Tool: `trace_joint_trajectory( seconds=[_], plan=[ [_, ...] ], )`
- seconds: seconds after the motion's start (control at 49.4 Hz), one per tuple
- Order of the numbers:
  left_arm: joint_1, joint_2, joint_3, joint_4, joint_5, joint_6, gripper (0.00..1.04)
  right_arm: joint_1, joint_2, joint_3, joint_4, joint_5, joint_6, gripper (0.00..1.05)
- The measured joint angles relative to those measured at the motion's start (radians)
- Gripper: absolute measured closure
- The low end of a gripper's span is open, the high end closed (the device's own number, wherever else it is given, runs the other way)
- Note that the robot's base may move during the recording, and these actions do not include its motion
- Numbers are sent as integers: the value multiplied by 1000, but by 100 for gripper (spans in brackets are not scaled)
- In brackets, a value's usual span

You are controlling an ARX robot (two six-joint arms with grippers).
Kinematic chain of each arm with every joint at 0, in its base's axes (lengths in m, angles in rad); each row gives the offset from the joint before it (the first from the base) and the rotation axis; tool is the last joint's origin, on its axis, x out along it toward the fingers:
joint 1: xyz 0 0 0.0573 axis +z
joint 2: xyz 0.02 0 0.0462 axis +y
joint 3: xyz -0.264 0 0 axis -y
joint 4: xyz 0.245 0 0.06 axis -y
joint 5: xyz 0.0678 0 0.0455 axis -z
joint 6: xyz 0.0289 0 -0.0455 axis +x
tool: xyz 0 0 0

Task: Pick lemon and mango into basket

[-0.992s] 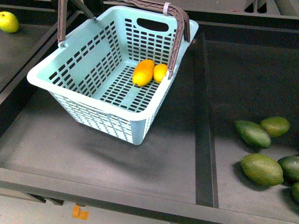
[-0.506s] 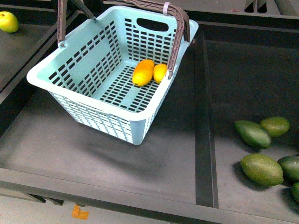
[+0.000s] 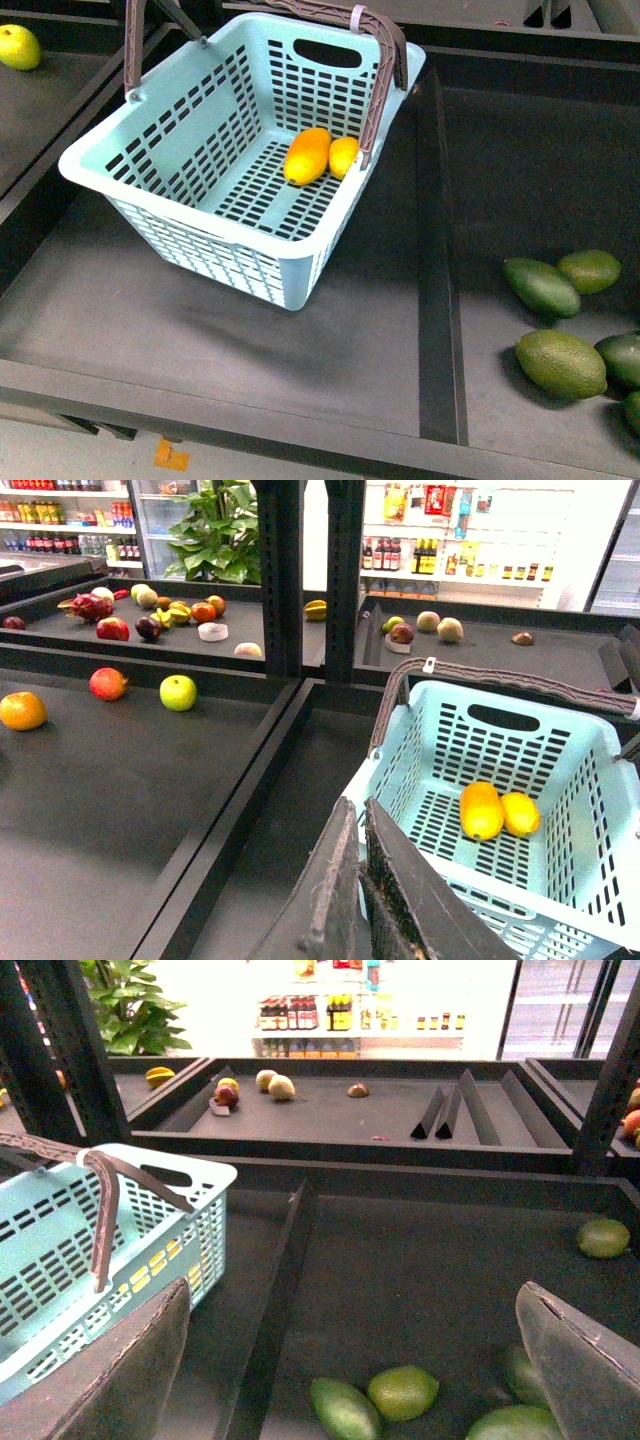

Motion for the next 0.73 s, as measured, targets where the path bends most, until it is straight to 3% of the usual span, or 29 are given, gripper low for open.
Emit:
trace_joint_trajectory(
  seconds=[0.263, 0.729],
  plan=[
    [0, 0, 0, 0, 0, 0, 99, 0, 0, 0, 0, 0, 0, 9],
    [0, 0, 0, 0, 0, 0, 16, 0, 0, 0, 0, 0, 0, 9]
  ],
)
